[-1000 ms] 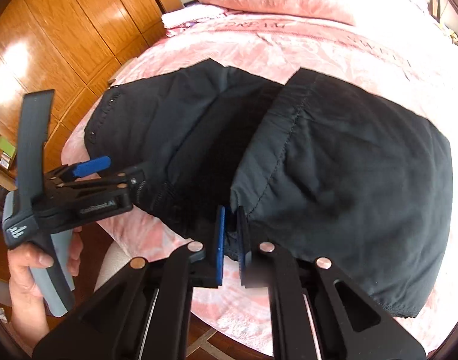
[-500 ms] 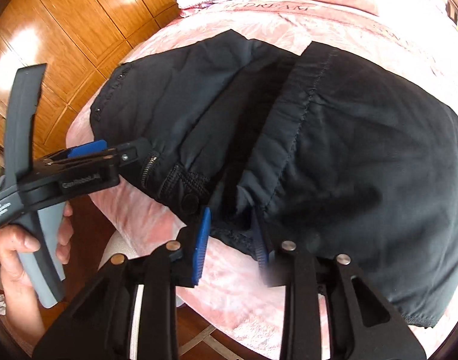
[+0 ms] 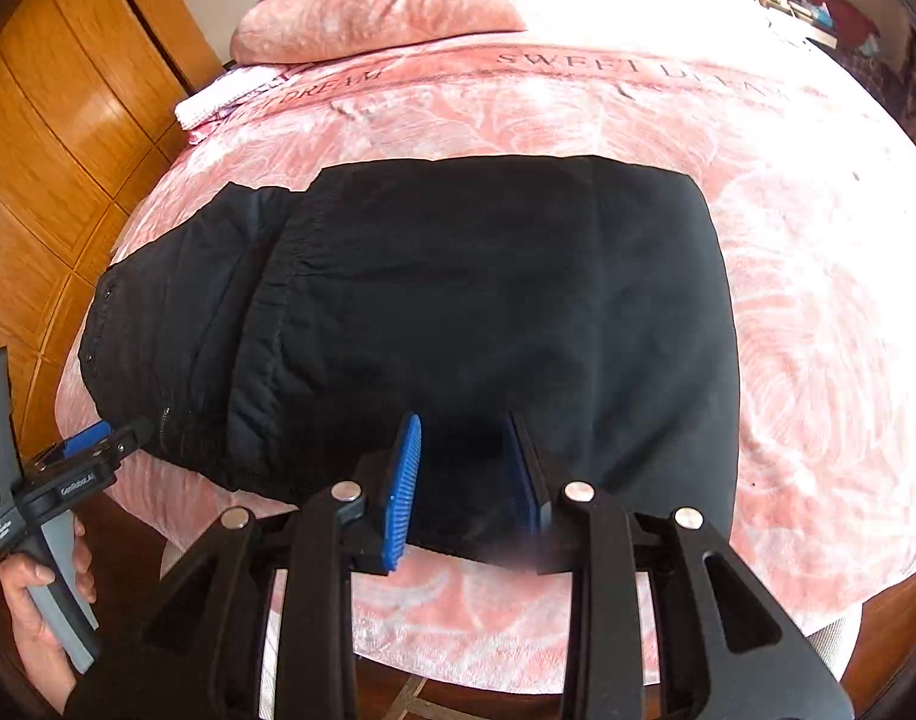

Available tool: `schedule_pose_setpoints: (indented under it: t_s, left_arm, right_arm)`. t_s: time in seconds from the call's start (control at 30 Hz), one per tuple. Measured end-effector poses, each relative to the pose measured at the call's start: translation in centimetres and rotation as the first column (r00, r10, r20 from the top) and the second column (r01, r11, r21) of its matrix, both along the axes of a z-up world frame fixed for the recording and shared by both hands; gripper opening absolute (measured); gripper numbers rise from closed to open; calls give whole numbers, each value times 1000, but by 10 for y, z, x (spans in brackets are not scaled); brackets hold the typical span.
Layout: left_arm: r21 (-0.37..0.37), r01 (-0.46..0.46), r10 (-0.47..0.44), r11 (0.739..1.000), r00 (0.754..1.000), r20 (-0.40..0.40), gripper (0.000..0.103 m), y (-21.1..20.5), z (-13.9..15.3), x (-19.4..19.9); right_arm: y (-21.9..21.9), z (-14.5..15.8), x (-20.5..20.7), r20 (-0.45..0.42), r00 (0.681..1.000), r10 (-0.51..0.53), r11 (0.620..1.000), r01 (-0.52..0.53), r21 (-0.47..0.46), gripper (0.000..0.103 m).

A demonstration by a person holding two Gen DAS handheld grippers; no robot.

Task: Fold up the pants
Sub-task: 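Grasp the folded pants edge with the left gripper and lift it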

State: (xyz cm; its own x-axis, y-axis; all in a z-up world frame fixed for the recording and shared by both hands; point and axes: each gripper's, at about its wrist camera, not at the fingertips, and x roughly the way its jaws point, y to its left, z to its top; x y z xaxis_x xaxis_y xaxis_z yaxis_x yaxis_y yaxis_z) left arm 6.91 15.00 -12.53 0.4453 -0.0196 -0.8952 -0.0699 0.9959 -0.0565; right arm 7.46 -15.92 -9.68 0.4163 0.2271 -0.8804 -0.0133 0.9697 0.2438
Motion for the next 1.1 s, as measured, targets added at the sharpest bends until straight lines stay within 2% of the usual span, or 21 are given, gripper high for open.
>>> schedule_pose_setpoints:
  t_s: [0.23,0.4,0.5,0.57,0.67,0.73,0.8,0.83,0.93,1.1]
  left_arm:
    - [-62,-1,-1,998,1000,-31,94,8,-9,-4]
    - [-91,-47,43,995,998,-43,94,27,-13,-7]
    - [-177,-107,100,978,994,-48,91,53,-12,-9]
    - [-262,-164,150,951,986,-75,87,72,-15,-9]
    - [-388,-245,212,889,969,-127,77,94,-26,-8]
    - [-418,-267,228,868,963,-141,76,101,-32,-6]
    - [-428,-281,243,859,960,-142,65,104,-34,-4]
    - [-449,-284,248,847,959,-140,65,104,-33,-3]
    - [-507,-321,281,800,947,-156,65,113,-36,0]
    - [-580,-380,317,721,925,-212,56,130,-48,0]
  right_arm:
    - [26,-24,12,-18,999,29,997,-30,-68,34]
    - [23,-26,13,-29,999,39,997,-41,-62,34]
    - [21,-24,12,-31,999,38,998,-40,-48,34]
    - [20,-24,12,-30,999,38,998,-40,-44,35]
    - [20,-24,10,-24,999,45,998,-46,-51,38]
    - [23,-24,9,-18,998,54,996,-55,-68,39]
    - [26,-24,9,-14,998,68,994,-69,-89,40]
    - [28,-25,9,-13,997,72,993,-73,-93,41]
    - [27,-26,10,-16,997,70,994,-71,-84,41]
    - [27,-27,10,-18,997,78,993,-79,-93,41]
